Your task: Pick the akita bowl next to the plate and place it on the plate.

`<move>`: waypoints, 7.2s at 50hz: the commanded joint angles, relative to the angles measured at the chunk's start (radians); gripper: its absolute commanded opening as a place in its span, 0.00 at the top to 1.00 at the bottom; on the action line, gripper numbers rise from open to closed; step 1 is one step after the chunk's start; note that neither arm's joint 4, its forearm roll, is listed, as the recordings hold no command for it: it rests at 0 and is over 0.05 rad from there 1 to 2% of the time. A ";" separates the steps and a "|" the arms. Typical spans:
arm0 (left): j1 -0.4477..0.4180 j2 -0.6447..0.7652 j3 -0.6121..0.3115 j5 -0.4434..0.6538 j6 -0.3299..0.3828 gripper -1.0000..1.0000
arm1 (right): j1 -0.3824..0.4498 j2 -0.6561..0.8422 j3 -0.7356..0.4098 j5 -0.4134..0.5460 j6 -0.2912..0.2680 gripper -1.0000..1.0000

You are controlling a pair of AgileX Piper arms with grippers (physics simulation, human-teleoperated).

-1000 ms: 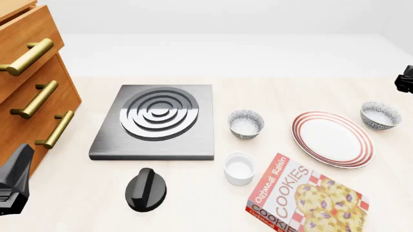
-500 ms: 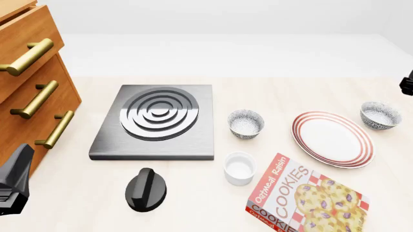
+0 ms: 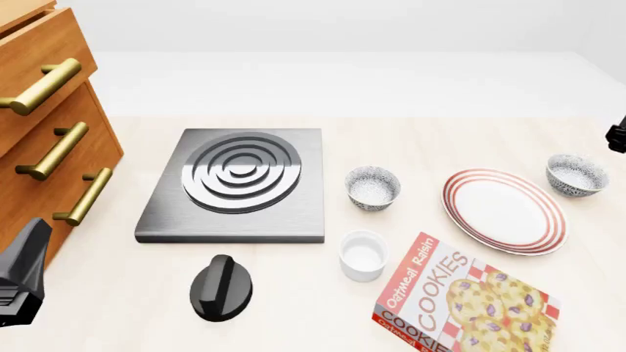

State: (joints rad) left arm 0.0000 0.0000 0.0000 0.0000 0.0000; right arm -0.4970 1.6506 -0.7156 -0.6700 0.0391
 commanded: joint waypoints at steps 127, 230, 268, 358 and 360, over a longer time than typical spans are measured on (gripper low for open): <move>0.000 0.000 0.000 0.000 0.000 0.00 | -0.009 0.232 -0.252 0.293 0.228 0.00; 0.000 0.000 0.000 0.000 0.000 0.00 | -0.022 0.381 -0.302 0.322 0.289 0.00; 0.000 0.000 0.000 0.000 0.000 0.00 | -0.016 0.439 -0.334 0.328 0.296 0.00; 0.000 0.000 0.000 0.000 0.000 0.00 | 0.045 0.142 -0.216 0.429 0.373 1.00; 0.000 0.000 0.000 0.000 0.000 0.00 | 0.046 0.136 -0.213 0.431 0.373 1.00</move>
State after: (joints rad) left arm 0.0000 0.0000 0.0000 0.0000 0.0000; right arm -0.4628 1.8350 -0.9470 -0.2489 0.3954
